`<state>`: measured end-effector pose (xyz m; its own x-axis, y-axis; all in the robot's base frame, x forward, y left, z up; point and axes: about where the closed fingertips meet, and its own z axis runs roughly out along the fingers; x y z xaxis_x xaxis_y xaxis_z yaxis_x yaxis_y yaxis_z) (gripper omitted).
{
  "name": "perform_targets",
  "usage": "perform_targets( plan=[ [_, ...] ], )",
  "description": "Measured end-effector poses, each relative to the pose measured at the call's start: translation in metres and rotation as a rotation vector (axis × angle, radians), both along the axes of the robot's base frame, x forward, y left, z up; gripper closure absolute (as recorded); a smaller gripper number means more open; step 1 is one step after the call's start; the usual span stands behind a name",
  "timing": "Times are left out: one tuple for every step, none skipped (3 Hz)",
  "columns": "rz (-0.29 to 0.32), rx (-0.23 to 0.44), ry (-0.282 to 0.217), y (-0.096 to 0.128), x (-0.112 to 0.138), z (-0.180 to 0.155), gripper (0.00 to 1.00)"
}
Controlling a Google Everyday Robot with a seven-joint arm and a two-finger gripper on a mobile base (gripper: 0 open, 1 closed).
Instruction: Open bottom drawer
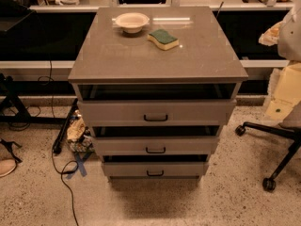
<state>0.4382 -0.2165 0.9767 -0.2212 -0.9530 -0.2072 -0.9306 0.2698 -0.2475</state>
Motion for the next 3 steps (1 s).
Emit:
perform_targets(
  plan=[
    [-0.005, 0.008, -0.006, -0.002, 0.0, -0.001, 0.0],
    [-0.008, 0.093, 0.056, -0.021, 0.0, -0.042, 0.0],
    [0.02, 0.263, 0.161, -0.044, -0.004, -0.129, 0.0]
  ],
)
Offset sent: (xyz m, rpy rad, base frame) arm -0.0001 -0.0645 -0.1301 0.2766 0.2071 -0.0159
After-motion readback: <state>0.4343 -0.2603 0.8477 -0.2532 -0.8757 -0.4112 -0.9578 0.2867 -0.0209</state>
